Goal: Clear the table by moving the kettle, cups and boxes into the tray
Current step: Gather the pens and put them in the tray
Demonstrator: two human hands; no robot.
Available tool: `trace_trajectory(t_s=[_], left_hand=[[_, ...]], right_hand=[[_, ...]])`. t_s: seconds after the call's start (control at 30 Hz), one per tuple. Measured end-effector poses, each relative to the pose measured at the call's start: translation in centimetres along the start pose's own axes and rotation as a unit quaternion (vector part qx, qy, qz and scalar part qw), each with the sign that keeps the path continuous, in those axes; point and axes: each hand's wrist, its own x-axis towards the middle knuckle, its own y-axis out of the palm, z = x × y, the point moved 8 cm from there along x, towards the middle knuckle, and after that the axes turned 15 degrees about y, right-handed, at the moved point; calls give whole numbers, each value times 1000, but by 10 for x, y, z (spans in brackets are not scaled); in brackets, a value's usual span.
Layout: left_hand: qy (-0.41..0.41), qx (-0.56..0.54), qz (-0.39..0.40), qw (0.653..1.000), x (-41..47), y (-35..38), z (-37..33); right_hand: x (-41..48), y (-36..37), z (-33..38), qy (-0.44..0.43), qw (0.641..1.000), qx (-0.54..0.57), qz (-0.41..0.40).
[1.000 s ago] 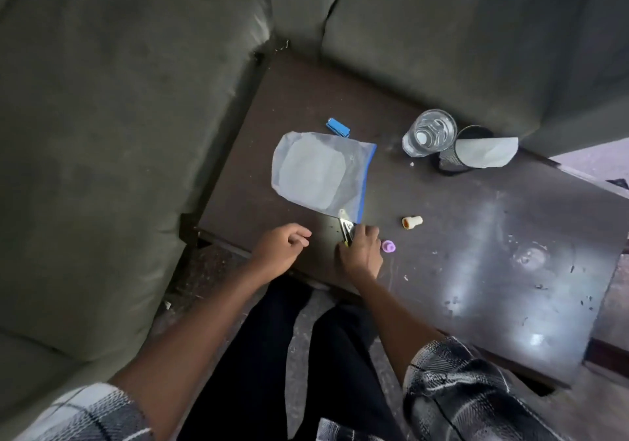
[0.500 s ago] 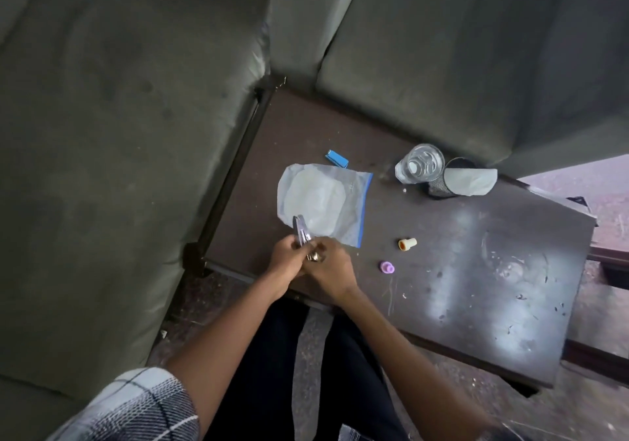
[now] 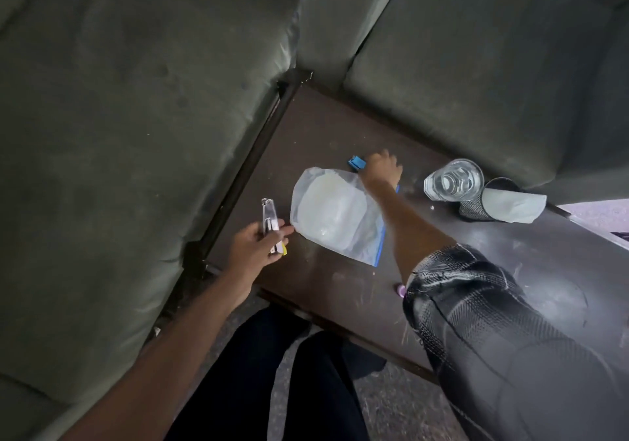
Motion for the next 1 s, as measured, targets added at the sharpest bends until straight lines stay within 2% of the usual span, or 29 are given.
trace_trajectory(t_s=[0.07, 0.13, 0.27, 0.33, 0.43, 0.6, 0.73, 0.83, 1.0], left_hand=[[13, -13, -21, 1000, -10, -7, -3], [22, -16, -16, 1000, -21, -7, -14], [36, -12, 25, 999, -41, 10, -49], [41, -8, 61, 997, -54, 23, -66], [58, 14, 121, 991, -75, 44, -89], [91, 41, 189, 977, -121, 79, -113], [120, 70, 262, 955, -178, 122, -111], [120, 104, 325, 932, -228, 153, -92], [128, 130, 402, 897, -328, 194, -48]], right_hand=[[-1, -6, -5, 0, 999, 35, 9], [-9, -24, -18, 29, 990, 131, 33], [-64, -78, -45, 28, 958, 281, 47], [-106, -99, -65, 34, 931, 358, 63], [-177, -123, -99, 55, 868, 484, 101], [-277, -137, -149, 95, 729, 651, 189], [-331, -144, -195, 104, 618, 751, 206], [-368, -145, -236, 99, 563, 796, 201], [-435, -126, -337, 111, 520, 833, 154]])
